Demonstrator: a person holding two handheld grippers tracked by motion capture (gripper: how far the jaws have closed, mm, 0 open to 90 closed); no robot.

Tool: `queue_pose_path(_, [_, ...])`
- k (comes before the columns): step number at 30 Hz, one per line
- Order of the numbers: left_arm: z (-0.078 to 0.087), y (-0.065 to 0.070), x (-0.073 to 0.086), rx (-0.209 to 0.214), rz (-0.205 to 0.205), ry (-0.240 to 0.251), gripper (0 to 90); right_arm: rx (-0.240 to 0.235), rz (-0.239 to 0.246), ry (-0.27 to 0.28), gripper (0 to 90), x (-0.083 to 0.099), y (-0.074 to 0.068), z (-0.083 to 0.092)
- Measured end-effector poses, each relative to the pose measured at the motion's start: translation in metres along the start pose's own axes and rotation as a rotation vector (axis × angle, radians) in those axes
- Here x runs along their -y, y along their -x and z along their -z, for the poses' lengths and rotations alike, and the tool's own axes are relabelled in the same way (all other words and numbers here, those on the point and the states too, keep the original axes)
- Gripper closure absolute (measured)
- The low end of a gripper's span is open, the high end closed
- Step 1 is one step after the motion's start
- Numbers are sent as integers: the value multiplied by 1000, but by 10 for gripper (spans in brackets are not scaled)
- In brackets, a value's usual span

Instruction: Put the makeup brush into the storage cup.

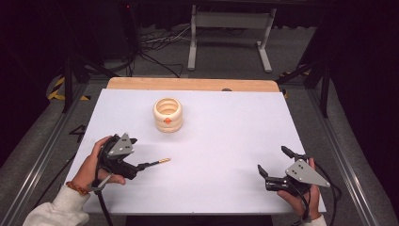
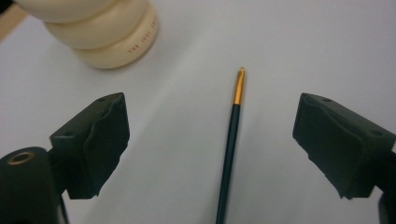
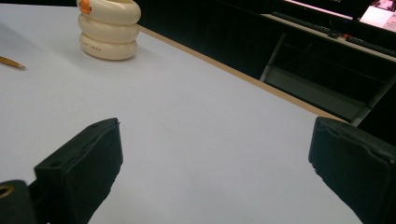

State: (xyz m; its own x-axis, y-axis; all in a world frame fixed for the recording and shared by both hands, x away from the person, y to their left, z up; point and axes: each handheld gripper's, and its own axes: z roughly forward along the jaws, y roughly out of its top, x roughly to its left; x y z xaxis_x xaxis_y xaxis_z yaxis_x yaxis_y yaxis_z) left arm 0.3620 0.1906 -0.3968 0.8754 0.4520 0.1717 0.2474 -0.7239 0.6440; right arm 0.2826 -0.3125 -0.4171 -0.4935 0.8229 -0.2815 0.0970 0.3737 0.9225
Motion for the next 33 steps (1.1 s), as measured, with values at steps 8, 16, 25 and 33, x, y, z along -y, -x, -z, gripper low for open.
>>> queue_pose_path(8, [-30,-4,-31,99,-101,-261,201,45,25,-12,42,-1,-1,1])
queue_pose_path(16, [-51,-11,-41,156,-111,-437,354,38,37,-40,44,0,-2,-3])
queue_pose_path(25, [-66,-11,-52,213,-112,-527,529,32,32,-52,46,1,-2,-5])
queue_pose_path(33, [-82,-9,-53,222,-101,-606,716,32,41,-58,47,1,-3,-5])
